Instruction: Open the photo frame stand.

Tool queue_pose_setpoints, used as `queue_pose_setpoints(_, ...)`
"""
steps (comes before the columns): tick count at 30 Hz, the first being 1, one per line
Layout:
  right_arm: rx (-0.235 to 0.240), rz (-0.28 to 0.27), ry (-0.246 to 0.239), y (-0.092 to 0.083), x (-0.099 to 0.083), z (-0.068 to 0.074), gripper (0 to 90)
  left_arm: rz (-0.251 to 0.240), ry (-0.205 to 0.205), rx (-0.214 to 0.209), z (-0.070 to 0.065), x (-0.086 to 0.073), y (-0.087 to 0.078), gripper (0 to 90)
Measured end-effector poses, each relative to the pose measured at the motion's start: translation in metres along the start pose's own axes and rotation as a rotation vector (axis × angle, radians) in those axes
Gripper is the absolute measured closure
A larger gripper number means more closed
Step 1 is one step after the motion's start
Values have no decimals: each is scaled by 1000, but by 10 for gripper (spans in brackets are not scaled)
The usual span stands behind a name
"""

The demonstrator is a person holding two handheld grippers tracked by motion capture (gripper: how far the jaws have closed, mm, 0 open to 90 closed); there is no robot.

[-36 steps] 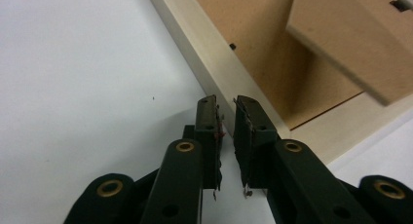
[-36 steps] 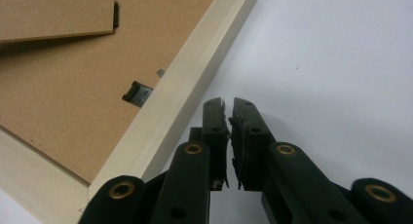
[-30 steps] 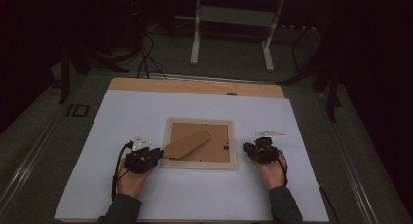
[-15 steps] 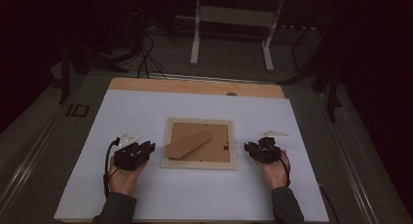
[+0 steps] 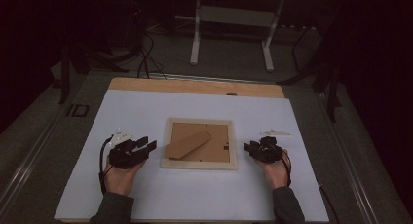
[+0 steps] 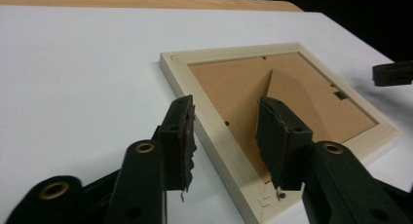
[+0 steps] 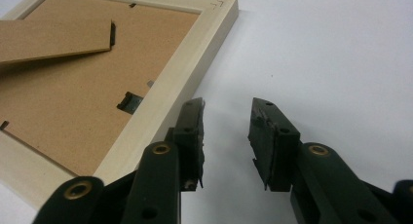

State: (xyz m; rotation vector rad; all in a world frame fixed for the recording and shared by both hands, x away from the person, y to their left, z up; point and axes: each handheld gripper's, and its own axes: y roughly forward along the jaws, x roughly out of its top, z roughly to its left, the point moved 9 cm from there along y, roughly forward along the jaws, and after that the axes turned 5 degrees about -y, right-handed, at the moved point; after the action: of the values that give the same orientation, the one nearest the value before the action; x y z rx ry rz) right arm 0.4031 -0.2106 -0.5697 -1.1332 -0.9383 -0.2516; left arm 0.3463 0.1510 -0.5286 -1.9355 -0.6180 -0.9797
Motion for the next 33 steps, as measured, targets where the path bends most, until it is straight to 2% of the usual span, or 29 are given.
queue_pose_setpoints(5,4,1,-5,2,1,2,622,35,0,-29,-5,-2,2,548)
queue_pose_setpoints(7,12,6,-15,4,1,5,615,60,15,-41,-10,-3,4,536)
queue_pose_setpoints(17,17,-1,-11,2,1,3,599,66,39,-77,-21,3,6,488)
queue_pose_setpoints(21,19,-4,2,0,1,1,592,72,60,-107,-29,9,9,478)
queue_pose_setpoints(33,21,-4,7,0,0,2,579,110,130,-161,-44,24,31,468)
